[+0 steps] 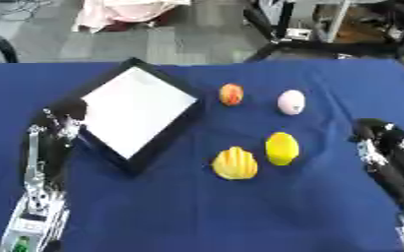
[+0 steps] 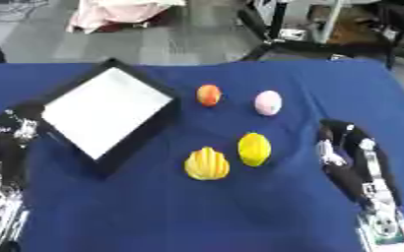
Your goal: Pick up objects on the table and place them in the box.
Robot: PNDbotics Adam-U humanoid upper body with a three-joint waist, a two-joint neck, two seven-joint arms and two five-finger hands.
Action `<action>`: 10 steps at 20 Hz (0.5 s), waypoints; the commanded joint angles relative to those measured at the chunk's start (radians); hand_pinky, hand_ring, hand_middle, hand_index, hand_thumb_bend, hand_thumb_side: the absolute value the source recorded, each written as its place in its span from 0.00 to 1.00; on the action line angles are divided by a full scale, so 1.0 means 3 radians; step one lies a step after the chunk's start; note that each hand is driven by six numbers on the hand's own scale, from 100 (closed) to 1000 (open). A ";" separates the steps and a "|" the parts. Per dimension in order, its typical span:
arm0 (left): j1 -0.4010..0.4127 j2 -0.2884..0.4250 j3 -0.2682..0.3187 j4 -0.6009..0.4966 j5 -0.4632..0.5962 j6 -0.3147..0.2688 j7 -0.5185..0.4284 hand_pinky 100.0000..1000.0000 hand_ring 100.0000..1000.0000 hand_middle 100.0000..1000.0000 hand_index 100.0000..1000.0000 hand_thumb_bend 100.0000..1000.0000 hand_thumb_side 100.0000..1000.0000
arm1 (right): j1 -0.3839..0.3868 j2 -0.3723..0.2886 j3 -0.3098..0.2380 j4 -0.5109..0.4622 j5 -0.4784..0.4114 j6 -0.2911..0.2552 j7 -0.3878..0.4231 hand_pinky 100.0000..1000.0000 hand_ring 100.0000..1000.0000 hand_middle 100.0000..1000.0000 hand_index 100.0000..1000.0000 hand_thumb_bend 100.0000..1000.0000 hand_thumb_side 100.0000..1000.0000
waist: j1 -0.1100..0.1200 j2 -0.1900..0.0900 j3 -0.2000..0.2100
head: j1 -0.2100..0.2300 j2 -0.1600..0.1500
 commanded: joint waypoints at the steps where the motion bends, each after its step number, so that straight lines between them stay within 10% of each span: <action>1: -0.0034 0.0037 0.0001 -0.0043 -0.0003 -0.0005 0.0005 0.58 0.84 0.55 0.65 0.74 0.53 | -0.0028 -0.0029 -0.0003 -0.0047 0.0017 -0.0005 0.0007 0.68 0.56 0.53 0.70 0.00 0.48 | 0.0024 -0.0059 -0.0002 | -0.0001 -0.0006; 10: -0.0032 0.0037 0.0006 -0.0042 -0.0006 -0.0004 0.0008 0.58 0.84 0.55 0.65 0.73 0.53 | -0.0028 -0.0029 0.0003 -0.0035 0.0026 -0.0001 0.0028 0.68 0.56 0.53 0.72 0.00 0.48 | 0.0024 -0.0060 0.0002 | -0.0008 -0.0006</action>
